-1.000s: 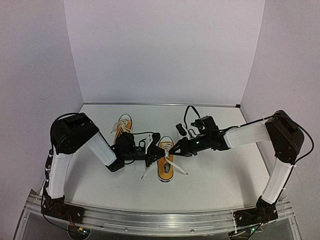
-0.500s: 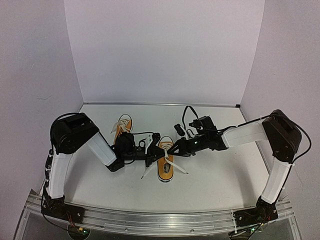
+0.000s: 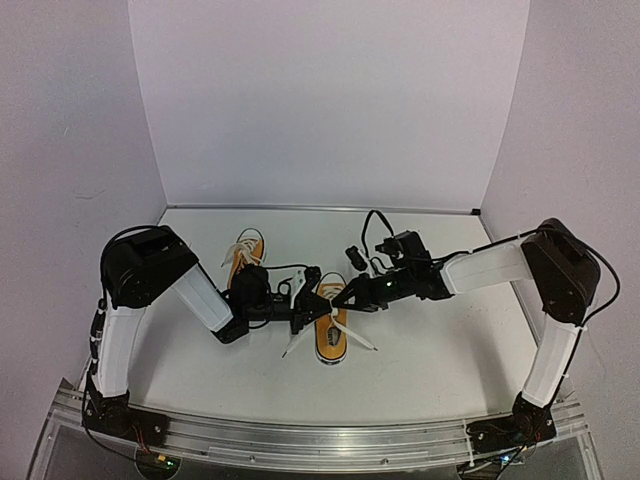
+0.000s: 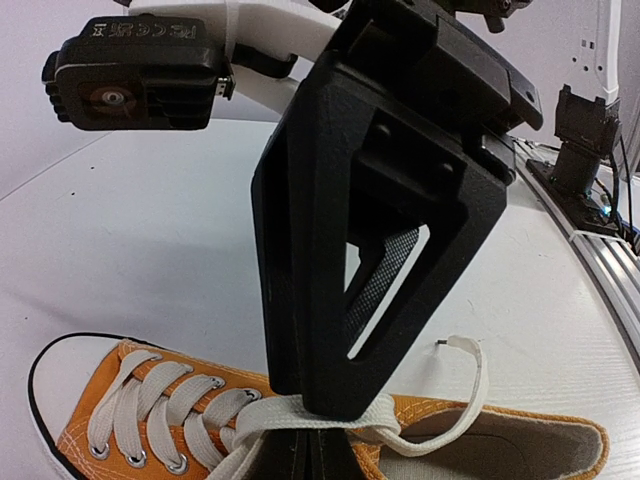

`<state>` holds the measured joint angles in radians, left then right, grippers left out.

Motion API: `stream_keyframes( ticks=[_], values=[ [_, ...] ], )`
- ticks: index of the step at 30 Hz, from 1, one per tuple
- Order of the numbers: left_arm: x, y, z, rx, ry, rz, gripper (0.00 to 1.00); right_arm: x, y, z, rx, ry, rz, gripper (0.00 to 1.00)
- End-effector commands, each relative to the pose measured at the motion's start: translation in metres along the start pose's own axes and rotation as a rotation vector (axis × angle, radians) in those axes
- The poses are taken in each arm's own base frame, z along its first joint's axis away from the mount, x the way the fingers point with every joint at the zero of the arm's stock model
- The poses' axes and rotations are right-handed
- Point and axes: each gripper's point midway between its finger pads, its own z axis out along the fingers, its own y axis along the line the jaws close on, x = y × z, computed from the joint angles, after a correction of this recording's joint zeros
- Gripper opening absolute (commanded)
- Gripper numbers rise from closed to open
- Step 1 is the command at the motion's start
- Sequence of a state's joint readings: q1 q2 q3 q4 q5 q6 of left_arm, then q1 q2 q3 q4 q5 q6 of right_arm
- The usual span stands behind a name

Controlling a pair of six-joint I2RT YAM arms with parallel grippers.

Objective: Tie the shoes

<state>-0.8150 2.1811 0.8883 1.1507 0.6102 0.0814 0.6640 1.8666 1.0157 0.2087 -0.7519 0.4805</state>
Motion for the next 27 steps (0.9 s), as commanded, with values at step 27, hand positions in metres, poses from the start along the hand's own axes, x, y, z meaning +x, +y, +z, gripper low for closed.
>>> stream_keyframes(
  ticks=[27],
  values=[
    [-0.013, 0.003, -0.008, -0.022, 0.024, 0.032, 0.14, -0.015, 0.022, -0.010, -0.007, -0.054, -0.070, 0.00]
  ],
)
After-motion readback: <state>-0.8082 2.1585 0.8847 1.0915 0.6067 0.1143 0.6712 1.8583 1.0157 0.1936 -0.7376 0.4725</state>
